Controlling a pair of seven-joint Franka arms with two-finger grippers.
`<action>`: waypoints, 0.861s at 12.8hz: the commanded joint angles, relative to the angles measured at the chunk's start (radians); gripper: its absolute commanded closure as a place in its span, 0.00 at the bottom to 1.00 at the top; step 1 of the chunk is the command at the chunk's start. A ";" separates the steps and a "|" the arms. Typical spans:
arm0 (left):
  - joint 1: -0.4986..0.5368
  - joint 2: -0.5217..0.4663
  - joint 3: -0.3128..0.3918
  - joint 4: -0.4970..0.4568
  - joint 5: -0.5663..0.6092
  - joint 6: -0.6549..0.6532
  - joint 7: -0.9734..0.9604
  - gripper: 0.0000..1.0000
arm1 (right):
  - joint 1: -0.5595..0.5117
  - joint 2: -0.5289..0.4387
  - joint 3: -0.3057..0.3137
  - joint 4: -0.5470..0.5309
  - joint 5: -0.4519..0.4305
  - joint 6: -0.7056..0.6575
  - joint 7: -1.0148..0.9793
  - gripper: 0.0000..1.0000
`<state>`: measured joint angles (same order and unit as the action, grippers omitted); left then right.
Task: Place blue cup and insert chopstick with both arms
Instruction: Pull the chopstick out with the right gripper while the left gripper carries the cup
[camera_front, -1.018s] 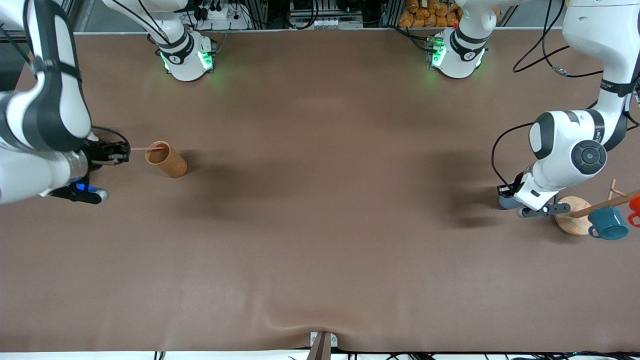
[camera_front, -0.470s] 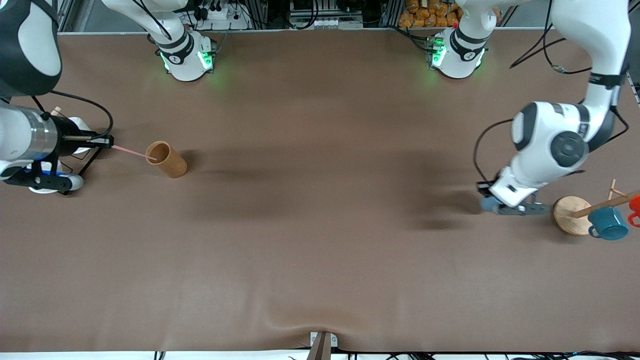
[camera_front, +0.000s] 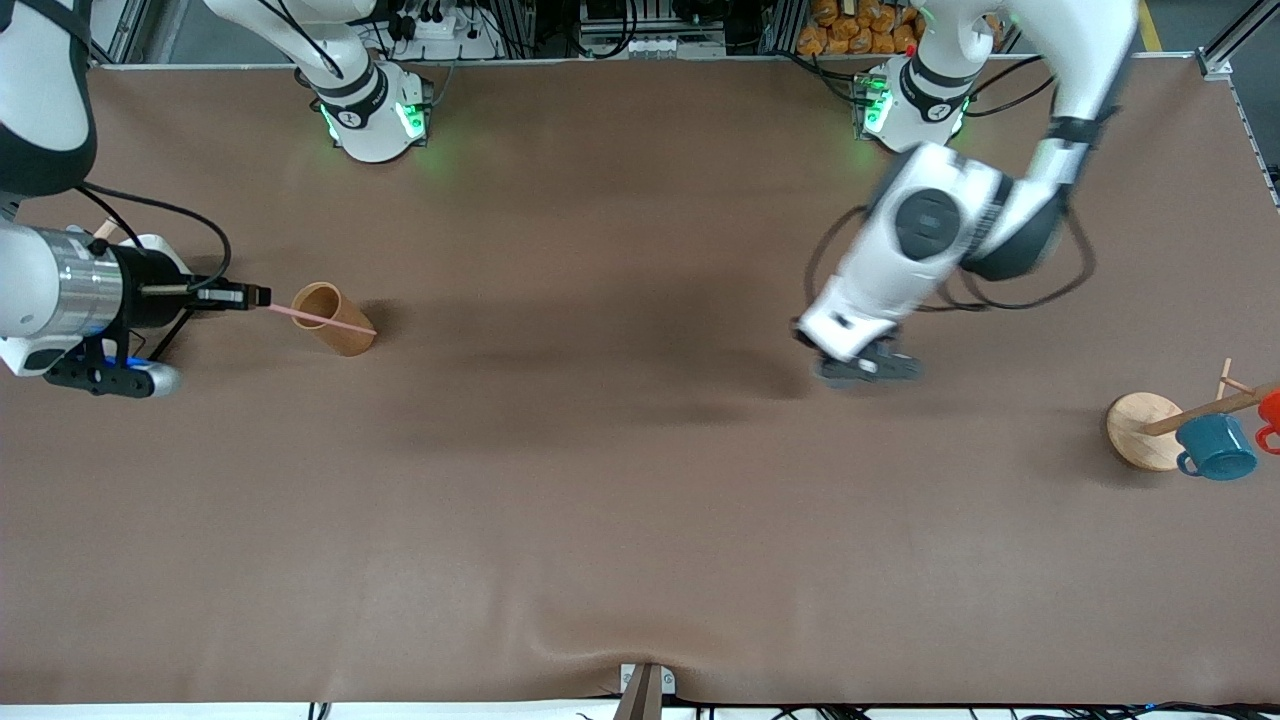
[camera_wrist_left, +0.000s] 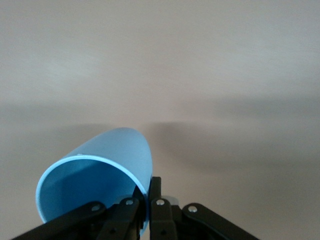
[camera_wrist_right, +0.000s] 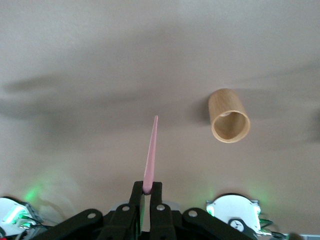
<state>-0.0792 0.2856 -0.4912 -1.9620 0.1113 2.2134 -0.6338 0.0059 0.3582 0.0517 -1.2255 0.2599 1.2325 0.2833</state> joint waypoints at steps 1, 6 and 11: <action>-0.126 0.130 0.006 0.156 0.022 -0.023 -0.144 1.00 | 0.016 0.015 0.011 0.018 0.074 0.019 0.117 1.00; -0.361 0.363 0.034 0.426 0.030 -0.023 -0.221 1.00 | 0.034 0.016 0.011 0.015 0.137 0.033 0.230 1.00; -0.551 0.455 0.166 0.522 0.038 -0.021 -0.221 1.00 | 0.106 0.018 0.011 -0.011 0.183 0.045 0.430 1.00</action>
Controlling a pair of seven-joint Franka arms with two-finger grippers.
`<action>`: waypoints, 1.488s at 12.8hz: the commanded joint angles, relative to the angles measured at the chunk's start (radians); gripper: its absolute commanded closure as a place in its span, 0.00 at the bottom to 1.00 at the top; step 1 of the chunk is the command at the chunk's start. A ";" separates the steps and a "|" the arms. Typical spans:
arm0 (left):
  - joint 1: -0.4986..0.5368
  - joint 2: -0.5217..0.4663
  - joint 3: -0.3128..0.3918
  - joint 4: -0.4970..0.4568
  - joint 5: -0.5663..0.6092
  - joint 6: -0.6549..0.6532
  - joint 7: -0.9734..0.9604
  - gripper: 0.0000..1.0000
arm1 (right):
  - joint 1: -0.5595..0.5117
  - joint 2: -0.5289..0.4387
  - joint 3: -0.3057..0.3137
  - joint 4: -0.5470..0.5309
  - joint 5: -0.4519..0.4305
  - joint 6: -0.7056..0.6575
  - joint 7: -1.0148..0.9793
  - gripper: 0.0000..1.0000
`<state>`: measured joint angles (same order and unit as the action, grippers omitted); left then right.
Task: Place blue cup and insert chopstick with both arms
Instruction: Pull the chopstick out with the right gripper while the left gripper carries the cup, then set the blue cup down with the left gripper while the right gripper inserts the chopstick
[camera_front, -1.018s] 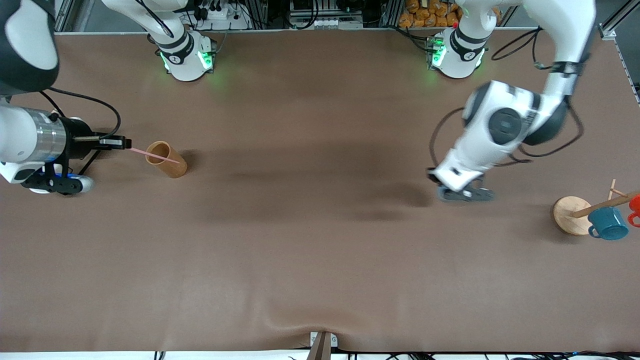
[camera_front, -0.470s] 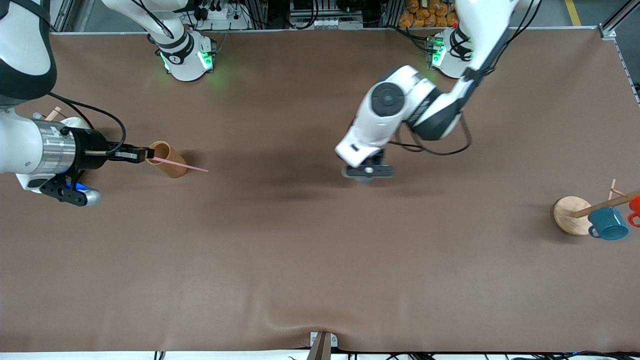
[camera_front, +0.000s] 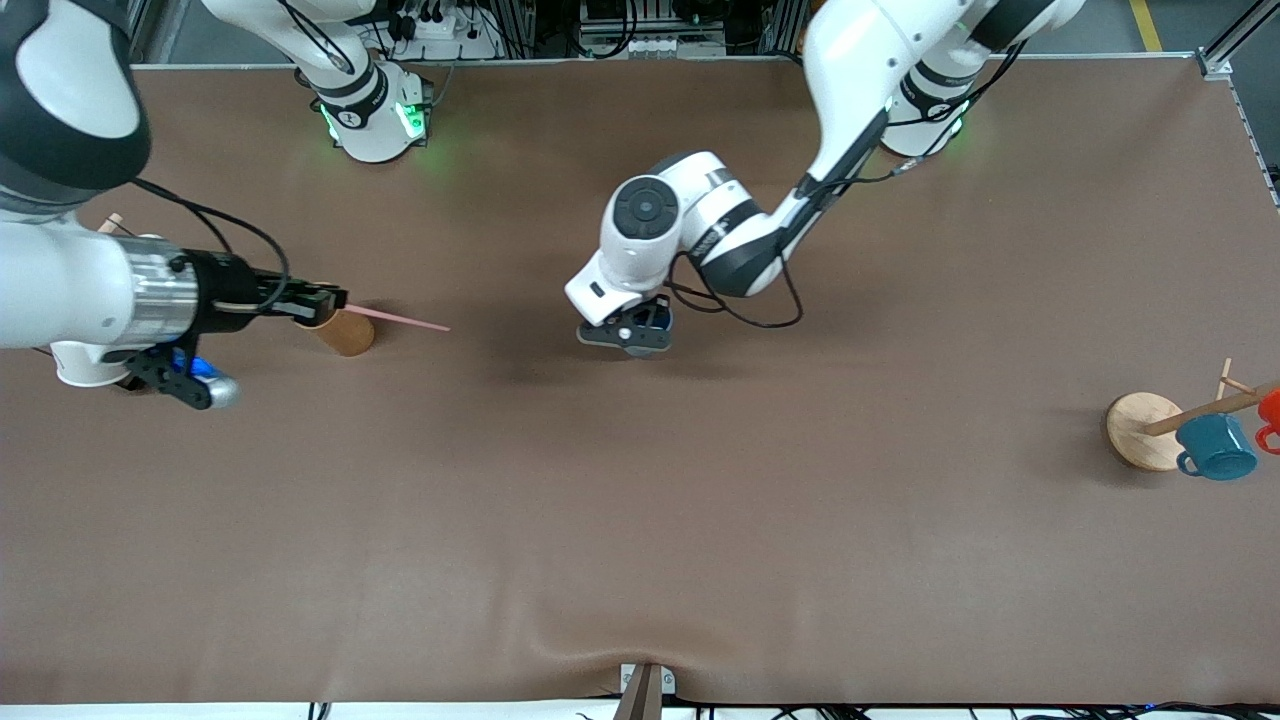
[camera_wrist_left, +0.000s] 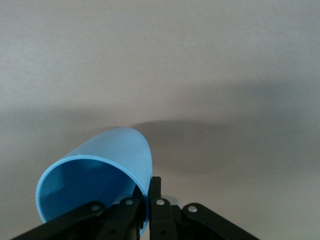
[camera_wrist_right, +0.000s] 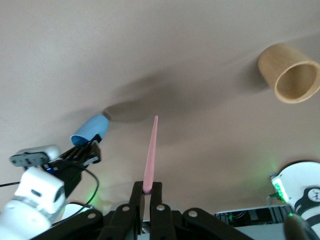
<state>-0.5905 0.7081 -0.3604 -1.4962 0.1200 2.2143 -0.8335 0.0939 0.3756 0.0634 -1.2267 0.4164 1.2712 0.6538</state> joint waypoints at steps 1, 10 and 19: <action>-0.041 0.037 0.035 0.056 0.029 -0.022 -0.021 1.00 | 0.024 0.000 0.000 -0.011 0.024 0.007 0.075 1.00; -0.032 -0.093 0.040 0.080 0.032 -0.105 -0.052 0.00 | 0.035 0.000 0.000 -0.017 0.027 0.007 0.092 1.00; 0.332 -0.415 0.060 0.074 0.024 -0.360 0.007 0.00 | 0.257 0.002 0.001 -0.137 0.104 0.296 0.476 1.00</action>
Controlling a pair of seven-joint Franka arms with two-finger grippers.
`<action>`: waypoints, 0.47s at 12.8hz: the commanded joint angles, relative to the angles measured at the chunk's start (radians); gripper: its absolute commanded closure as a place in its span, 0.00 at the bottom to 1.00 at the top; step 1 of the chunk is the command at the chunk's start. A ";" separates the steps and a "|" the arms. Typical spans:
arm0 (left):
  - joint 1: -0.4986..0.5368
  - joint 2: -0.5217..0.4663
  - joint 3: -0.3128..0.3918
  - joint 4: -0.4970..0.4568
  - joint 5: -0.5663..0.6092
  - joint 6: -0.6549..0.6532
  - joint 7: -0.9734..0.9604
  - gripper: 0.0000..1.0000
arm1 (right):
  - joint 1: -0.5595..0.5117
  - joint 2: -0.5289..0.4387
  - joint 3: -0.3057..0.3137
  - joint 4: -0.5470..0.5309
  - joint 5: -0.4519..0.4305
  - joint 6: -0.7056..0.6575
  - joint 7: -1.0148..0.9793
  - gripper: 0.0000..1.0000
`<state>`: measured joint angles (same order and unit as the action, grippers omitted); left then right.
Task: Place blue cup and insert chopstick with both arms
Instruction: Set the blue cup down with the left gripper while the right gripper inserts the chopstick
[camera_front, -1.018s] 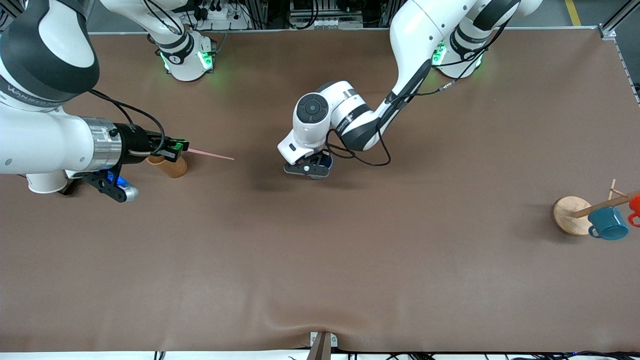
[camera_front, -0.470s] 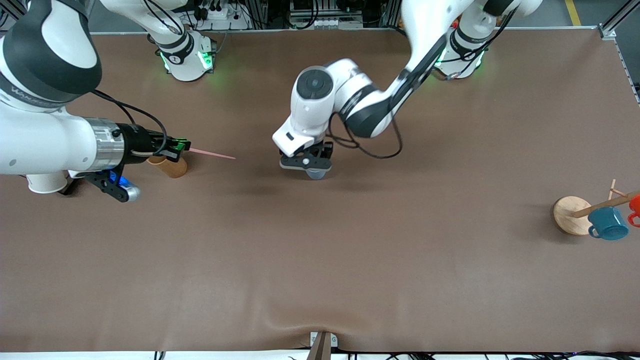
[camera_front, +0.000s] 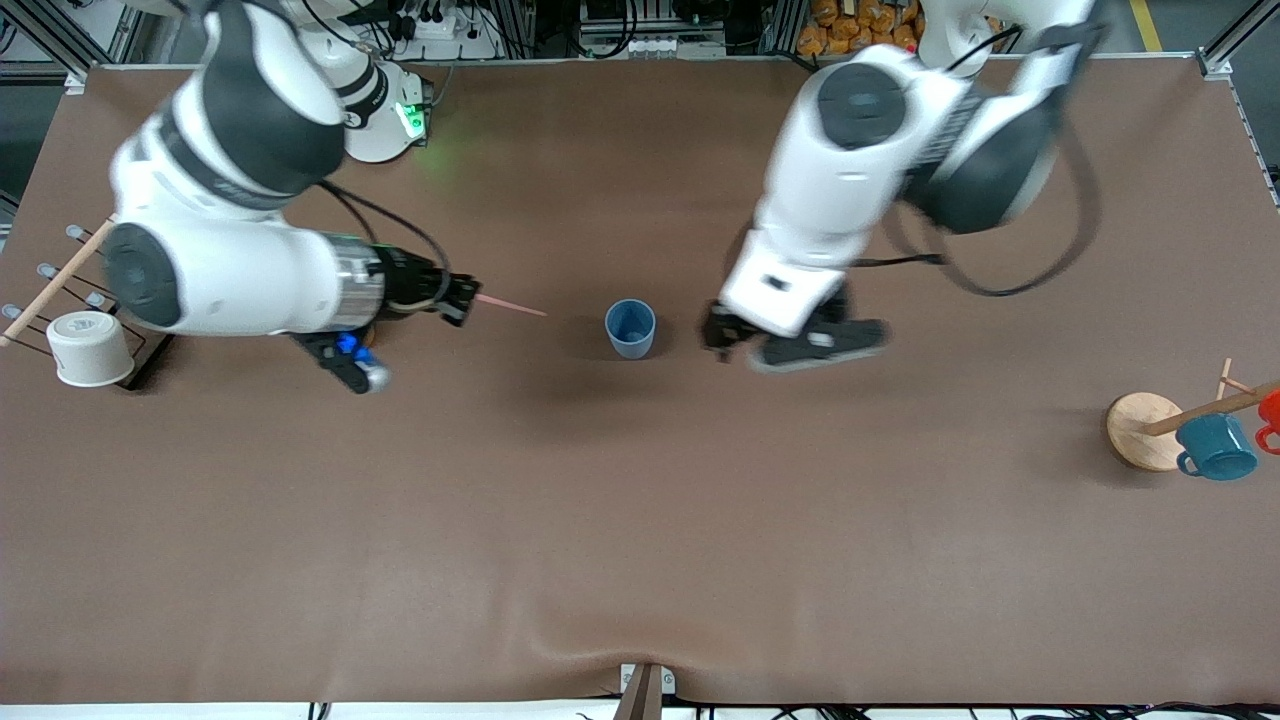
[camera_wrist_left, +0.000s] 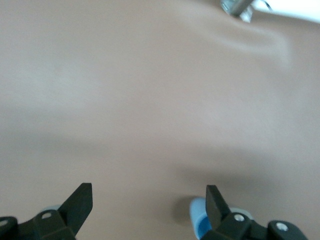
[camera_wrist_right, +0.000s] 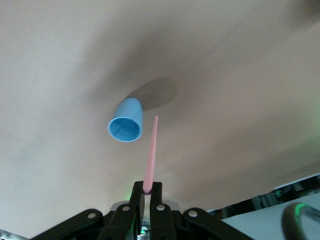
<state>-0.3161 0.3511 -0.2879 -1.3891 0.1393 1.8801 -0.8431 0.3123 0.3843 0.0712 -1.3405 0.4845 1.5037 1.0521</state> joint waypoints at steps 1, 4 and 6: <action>0.092 -0.076 -0.013 -0.034 0.005 -0.041 0.019 0.00 | 0.065 0.002 -0.007 -0.022 0.040 0.105 0.126 1.00; 0.205 -0.116 -0.016 -0.038 0.003 -0.175 0.149 0.00 | 0.117 0.022 -0.008 -0.022 0.039 0.176 0.187 1.00; 0.241 -0.139 -0.014 -0.041 0.005 -0.203 0.228 0.00 | 0.135 0.034 -0.010 -0.025 0.026 0.184 0.193 1.00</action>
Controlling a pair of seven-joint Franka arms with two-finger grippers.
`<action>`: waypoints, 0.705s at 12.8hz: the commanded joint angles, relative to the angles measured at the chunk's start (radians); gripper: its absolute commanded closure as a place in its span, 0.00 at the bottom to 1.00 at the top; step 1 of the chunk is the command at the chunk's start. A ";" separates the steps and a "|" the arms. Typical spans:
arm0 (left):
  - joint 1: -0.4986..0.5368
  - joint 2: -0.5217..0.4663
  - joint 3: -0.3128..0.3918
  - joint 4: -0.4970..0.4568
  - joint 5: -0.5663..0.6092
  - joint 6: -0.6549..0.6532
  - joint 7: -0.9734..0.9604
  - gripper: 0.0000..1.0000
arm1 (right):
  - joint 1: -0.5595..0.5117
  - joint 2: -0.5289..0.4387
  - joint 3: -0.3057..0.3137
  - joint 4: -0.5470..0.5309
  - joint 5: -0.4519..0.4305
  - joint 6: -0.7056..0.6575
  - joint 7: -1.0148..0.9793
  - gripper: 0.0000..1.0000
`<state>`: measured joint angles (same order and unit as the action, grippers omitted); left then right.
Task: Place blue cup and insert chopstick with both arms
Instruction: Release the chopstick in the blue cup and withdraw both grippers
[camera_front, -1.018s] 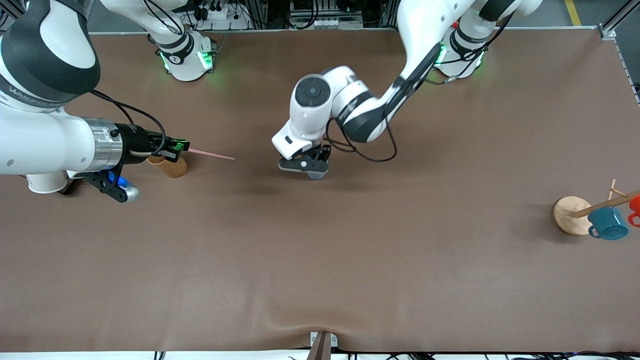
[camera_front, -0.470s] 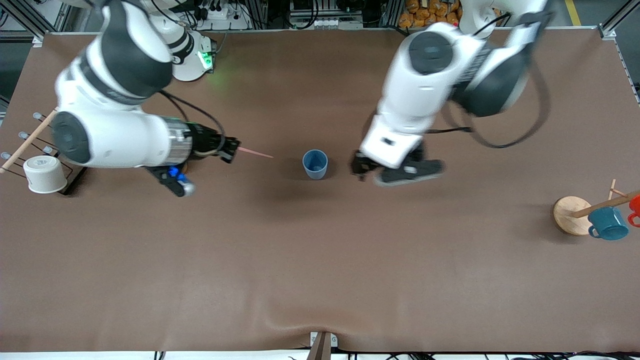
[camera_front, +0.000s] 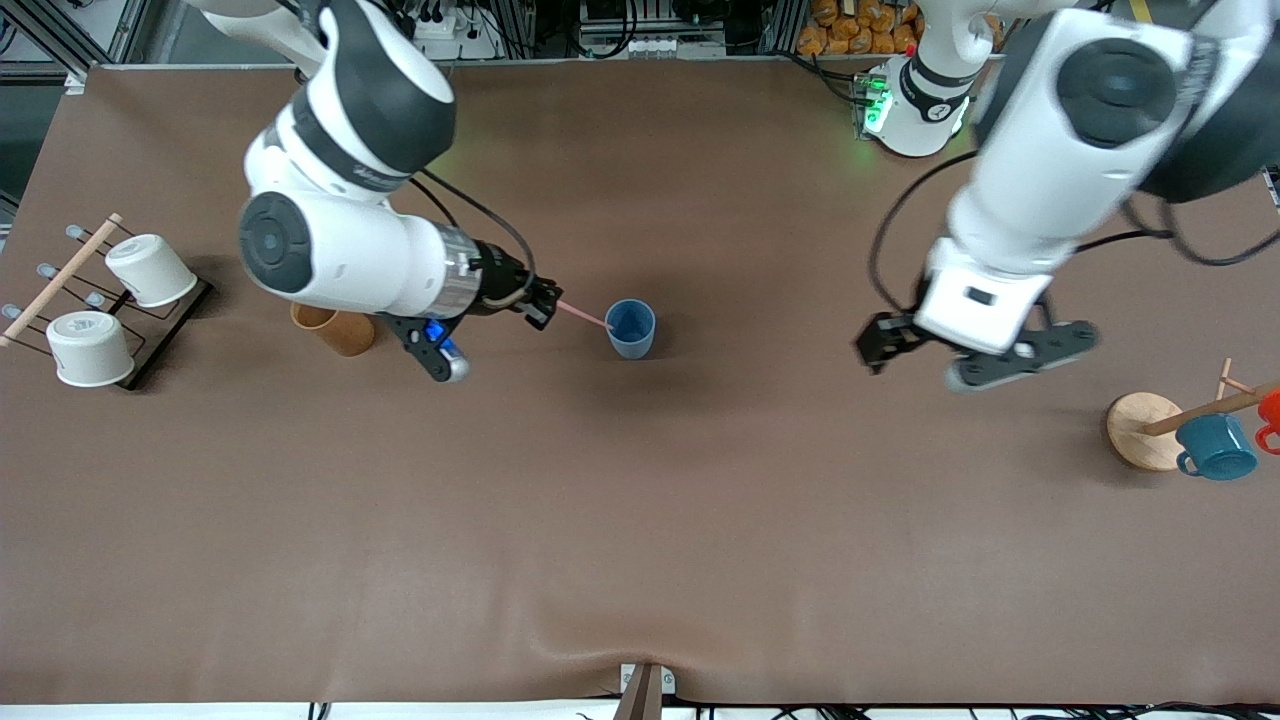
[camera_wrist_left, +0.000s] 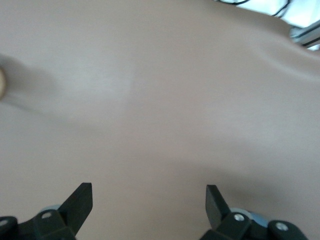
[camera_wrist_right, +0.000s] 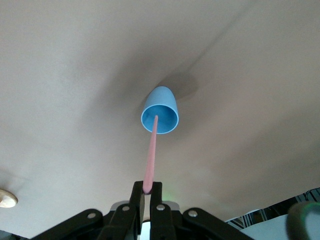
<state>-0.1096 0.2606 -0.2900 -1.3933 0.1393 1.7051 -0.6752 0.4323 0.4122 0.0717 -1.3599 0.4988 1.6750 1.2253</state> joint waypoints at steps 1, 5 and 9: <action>0.065 -0.063 -0.014 -0.039 0.003 -0.038 0.101 0.00 | 0.038 0.014 -0.010 -0.022 0.010 0.034 0.020 1.00; 0.110 -0.147 -0.006 -0.091 -0.027 -0.070 0.299 0.00 | 0.101 0.014 -0.010 -0.099 -0.035 0.129 0.056 0.94; 0.113 -0.201 0.083 -0.139 -0.073 -0.071 0.426 0.00 | 0.083 0.008 -0.012 -0.104 -0.051 0.117 0.095 0.00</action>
<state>-0.0024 0.1170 -0.2514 -1.4730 0.1141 1.6321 -0.3147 0.5289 0.4415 0.0649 -1.4597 0.4651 1.7957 1.2793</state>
